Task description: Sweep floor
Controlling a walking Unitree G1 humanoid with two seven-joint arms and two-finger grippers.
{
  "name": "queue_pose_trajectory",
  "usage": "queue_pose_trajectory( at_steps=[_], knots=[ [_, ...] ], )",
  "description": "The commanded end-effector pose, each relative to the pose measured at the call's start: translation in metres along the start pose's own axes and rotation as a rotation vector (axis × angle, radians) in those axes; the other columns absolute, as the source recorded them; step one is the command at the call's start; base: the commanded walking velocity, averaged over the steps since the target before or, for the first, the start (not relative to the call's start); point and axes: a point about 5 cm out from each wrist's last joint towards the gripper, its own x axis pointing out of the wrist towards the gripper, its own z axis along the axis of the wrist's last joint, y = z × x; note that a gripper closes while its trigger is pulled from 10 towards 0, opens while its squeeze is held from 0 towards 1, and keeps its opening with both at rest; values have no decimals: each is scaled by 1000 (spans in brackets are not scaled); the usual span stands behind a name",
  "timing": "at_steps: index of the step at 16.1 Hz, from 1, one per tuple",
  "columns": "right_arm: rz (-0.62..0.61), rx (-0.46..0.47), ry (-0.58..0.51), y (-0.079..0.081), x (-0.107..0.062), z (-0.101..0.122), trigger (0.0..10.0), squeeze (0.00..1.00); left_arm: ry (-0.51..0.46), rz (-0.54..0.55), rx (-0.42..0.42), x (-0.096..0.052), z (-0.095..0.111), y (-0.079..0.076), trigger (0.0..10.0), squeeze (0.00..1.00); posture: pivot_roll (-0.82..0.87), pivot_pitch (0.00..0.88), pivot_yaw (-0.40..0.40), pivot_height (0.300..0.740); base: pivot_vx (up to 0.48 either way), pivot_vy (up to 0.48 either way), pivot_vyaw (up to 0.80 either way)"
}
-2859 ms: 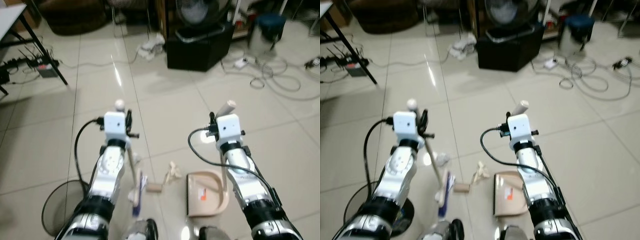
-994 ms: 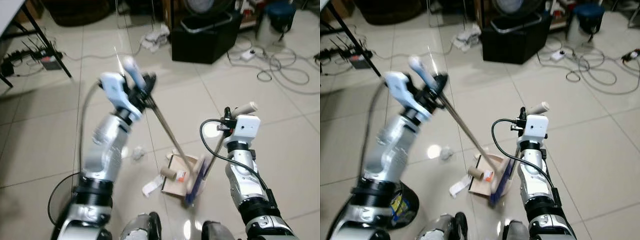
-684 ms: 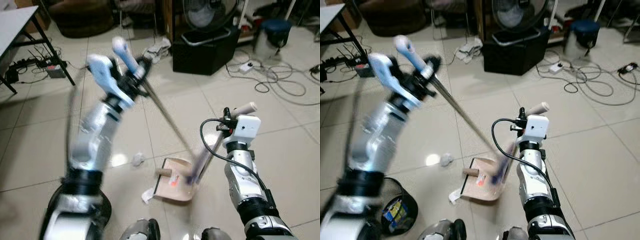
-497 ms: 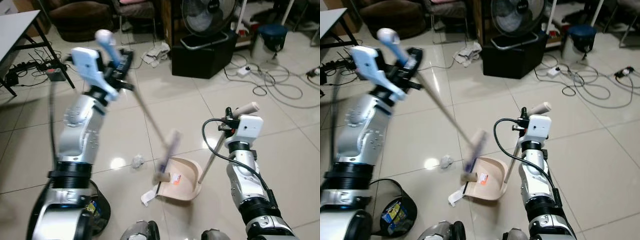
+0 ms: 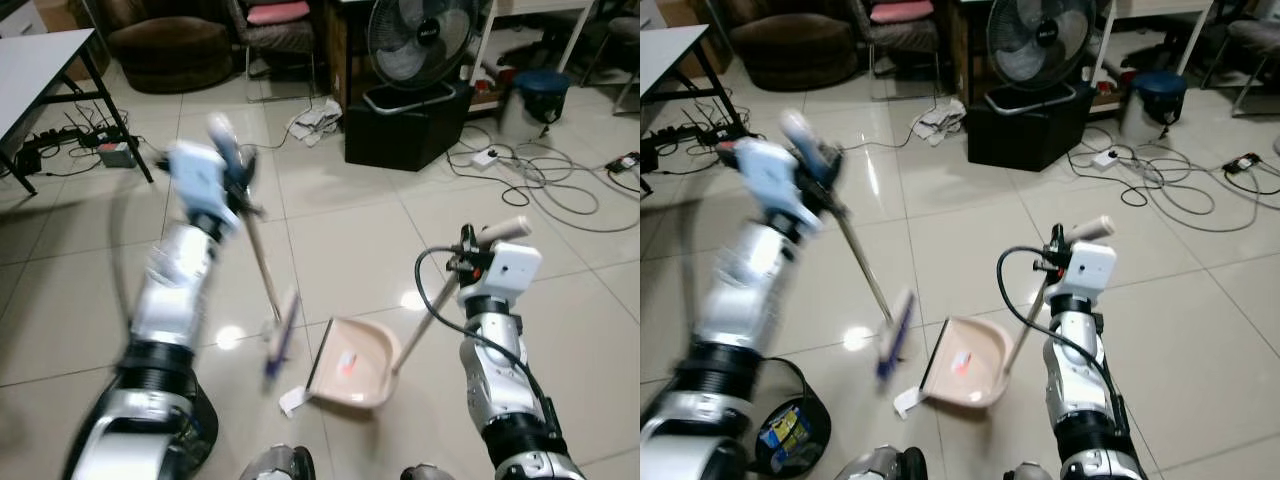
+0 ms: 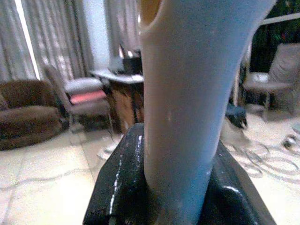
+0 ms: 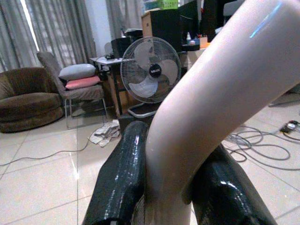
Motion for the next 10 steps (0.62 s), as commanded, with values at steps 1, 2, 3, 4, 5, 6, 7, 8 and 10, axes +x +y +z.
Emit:
queue_pose_trajectory(
  at_steps=[1,2,3,4,5,6,7,8,10],
  knots=[
    [5,33,-60,3,4,12,10000,0,10,-19,34,-1,-11,-11,10000,0,-78,0,87,740,0,0,0],
    [3,34,-64,3,4,13,10000,0,37,-33,-13,-1,-22,-24,10000,0,-92,0,92,740,0,0,0],
    [-3,32,-73,0,5,17,10000,0,33,-43,-67,3,-24,-41,10000,0,-102,0,96,740,0,0,0],
    [-7,29,-82,-2,6,19,10000,0,29,-45,-49,5,-22,-44,10000,0,-102,0,97,740,0,0,0],
    [-10,26,-88,-3,6,21,10000,0,23,-22,-32,7,-21,-43,10000,0,-102,0,97,740,0,0,0],
    [-9,20,-92,-4,6,23,10000,0,21,2,-1,8,-21,-40,10000,0,-102,0,97,740,0,0,0],
    [3,-19,-77,-4,5,22,10000,0,14,32,46,7,-22,-32,10000,0,-109,0,94,740,0,0,0],
    [21,-70,-54,-4,4,20,10000,0,8,57,77,5,-22,-24,10000,0,-110,0,93,740,0,0,0],
    [34,-139,-17,-2,0,19,10000,0,35,69,99,2,-24,-17,10000,0,-111,0,89,740,0,0,0]
  ],
)
